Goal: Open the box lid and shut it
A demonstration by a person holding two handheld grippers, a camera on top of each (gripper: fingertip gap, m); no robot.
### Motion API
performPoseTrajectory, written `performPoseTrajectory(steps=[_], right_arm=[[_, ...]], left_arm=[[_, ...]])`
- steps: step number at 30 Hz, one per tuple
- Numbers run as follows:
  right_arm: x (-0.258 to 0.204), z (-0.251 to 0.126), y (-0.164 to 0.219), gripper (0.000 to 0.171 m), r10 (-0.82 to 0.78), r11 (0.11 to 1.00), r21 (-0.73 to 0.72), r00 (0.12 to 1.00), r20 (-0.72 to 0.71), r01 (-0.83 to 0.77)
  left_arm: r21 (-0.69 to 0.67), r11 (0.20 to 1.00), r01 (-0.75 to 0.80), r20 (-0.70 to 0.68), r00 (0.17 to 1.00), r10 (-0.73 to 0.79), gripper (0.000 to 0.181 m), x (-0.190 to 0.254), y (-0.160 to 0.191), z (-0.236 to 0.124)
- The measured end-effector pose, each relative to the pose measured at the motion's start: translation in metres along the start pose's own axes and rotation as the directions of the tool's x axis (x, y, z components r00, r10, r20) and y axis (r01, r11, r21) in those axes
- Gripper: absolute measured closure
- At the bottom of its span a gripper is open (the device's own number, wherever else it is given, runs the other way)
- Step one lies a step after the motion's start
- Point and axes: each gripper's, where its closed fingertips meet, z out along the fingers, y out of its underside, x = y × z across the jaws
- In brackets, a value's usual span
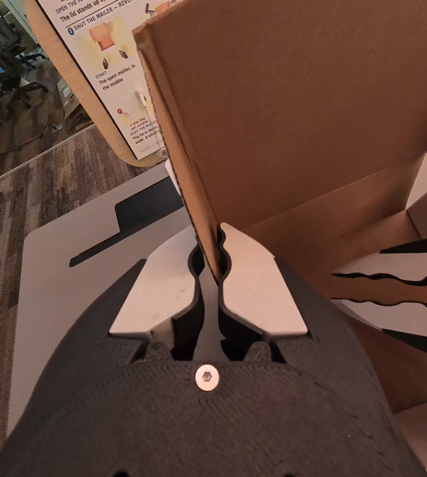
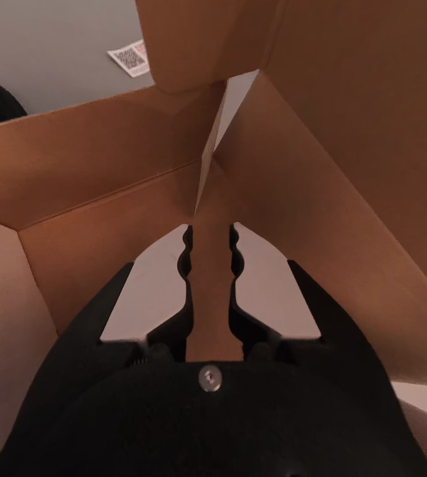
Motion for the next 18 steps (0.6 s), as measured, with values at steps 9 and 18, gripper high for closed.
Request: performPoseTrajectory(steps=[9,18], right_arm=[[0.009,0.004,-0.016,0.141,-0.030,0.999,0.045,0.996,0.081,0.026],[0.020,0.033,-0.039,0.122,-0.088,0.995,0.057,0.983,0.163,0.079]], left_arm=[[-0.034,0.999,0.013,-0.031,0.999,-0.014,0.174,0.002,-0.001,0.000],[-0.043,0.994,0.105,-0.036,0.994,-0.107,0.174,-0.003,0.000,0.002]])
